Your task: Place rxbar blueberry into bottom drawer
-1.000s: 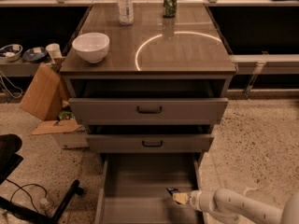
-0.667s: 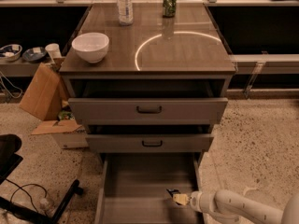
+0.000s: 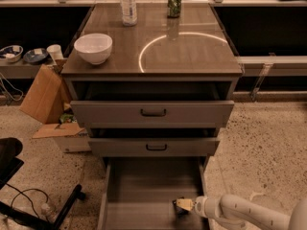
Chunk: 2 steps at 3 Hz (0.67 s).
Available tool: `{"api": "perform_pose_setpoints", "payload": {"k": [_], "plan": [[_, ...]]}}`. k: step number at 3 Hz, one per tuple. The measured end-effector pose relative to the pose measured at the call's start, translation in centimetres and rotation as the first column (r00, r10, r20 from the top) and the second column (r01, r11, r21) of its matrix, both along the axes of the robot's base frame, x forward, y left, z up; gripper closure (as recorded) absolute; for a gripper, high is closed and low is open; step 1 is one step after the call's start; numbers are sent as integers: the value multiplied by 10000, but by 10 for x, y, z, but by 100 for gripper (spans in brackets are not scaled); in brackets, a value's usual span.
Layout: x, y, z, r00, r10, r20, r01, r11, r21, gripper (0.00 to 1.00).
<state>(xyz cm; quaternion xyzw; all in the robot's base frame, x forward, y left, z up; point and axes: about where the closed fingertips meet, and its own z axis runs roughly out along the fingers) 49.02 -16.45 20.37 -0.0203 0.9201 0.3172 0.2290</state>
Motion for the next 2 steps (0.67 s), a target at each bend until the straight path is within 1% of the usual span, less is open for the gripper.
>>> {"api": "perform_pose_setpoints", "payload": {"k": [1, 2], "plan": [[0, 1, 1, 10000, 21, 14, -21, 10000, -3, 0], [-4, 15, 20, 9987, 422, 299, -420, 9991, -83, 0]]}}
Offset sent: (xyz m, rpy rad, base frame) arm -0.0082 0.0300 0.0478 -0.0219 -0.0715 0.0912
